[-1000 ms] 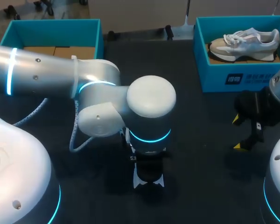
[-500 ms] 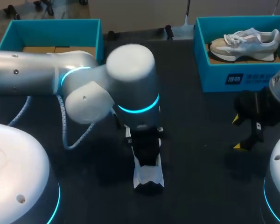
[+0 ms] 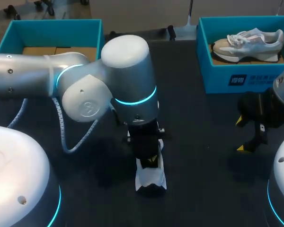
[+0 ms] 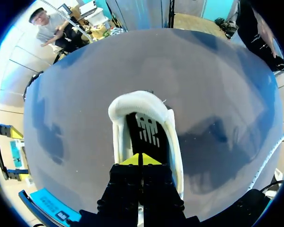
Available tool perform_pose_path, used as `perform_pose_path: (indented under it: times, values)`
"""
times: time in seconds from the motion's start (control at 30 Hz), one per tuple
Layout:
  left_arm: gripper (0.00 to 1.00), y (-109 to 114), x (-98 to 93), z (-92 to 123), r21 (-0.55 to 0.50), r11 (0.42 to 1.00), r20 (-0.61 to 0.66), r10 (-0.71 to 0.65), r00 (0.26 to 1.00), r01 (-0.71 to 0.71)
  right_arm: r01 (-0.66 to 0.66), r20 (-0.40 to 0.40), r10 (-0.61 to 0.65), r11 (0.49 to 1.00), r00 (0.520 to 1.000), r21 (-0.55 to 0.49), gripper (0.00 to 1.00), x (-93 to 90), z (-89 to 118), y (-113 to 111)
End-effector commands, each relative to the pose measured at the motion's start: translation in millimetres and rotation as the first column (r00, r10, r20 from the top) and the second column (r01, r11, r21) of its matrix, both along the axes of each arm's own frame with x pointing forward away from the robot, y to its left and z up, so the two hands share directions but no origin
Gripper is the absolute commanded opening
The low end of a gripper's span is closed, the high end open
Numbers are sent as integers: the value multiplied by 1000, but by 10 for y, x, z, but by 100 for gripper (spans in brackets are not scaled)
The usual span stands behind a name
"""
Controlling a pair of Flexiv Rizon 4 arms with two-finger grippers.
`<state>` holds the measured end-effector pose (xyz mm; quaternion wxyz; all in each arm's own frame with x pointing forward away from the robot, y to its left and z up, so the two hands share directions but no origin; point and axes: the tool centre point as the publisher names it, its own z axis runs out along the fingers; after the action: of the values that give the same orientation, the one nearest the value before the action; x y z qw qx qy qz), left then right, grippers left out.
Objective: Take the shoe out of the shoebox, open the shoe tongue, remove and reinsert the insole, then place the shoe into the shoebox
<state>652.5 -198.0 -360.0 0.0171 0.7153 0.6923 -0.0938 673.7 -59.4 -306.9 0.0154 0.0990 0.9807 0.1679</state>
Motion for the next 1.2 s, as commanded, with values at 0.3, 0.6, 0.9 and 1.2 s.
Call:
perform_pose_path:
  times: [0.3,0.6,0.9,1.2]
  values:
    - [0,-4,-29,77,33,999,23,-34,999,34,1,1,-1,1000,1000,-3,100,-8,-10,9]
    - [0,63,-88,9,100,994,77,-43,996,35,1,1,-1,1000,1000,-3,100,-8,-10,9]
    - [0,103,-82,-39,117,990,145,63,987,-81,1,1,-1,1000,1000,-3,100,-8,-10,9]
    - [19,143,120,-23,123,989,132,64,989,-81,1,1,-1,1000,1000,-3,100,-8,-10,9]
